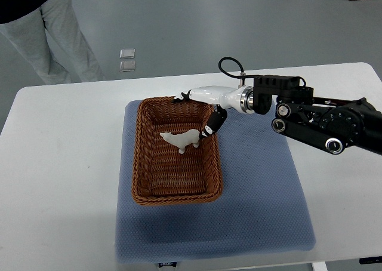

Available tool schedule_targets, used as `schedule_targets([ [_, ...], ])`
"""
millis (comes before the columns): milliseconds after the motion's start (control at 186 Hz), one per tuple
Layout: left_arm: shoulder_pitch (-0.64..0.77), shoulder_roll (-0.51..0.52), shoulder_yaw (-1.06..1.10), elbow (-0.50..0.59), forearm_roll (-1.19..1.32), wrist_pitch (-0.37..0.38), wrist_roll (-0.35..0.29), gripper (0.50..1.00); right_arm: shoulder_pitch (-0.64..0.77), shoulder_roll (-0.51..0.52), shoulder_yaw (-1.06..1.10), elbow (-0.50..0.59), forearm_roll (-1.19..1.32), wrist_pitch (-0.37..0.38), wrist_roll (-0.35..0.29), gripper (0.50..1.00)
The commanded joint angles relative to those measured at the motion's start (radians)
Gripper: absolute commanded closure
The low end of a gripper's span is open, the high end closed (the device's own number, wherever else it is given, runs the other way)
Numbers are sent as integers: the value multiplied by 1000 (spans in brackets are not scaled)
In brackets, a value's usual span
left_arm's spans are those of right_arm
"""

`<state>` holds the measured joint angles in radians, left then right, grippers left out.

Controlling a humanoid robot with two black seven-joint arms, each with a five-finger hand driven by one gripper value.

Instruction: Place white bear in brown basket with right hand

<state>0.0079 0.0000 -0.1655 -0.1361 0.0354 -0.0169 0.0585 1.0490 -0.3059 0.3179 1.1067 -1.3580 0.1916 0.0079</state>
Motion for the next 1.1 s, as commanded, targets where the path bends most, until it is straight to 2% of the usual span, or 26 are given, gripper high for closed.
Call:
schedule_targets([
  [0, 0, 0, 0, 1, 0, 0, 0, 500, -1, -36, 84, -2, 91, 3, 0, 576],
  [221, 0, 0, 0, 1, 0, 0, 0, 500, -47, -76, 234, -85, 436, -11, 1, 576],
  [523, 0, 0, 0, 0, 0, 0, 0, 500, -152, -29, 495, -277, 908, -14, 4, 579],
  [765, 0, 0, 0, 1, 0, 0, 0, 500, -178, 100, 731, -456, 1086, -150, 38, 579],
  [932, 1, 0, 0, 0, 0, 0, 0, 500, -211, 169, 806, -519, 1114, -181, 121, 576],
  [1094, 0, 0, 0, 0, 0, 0, 0, 500, -242, 215, 859, -544, 1145, -187, 135, 576],
])
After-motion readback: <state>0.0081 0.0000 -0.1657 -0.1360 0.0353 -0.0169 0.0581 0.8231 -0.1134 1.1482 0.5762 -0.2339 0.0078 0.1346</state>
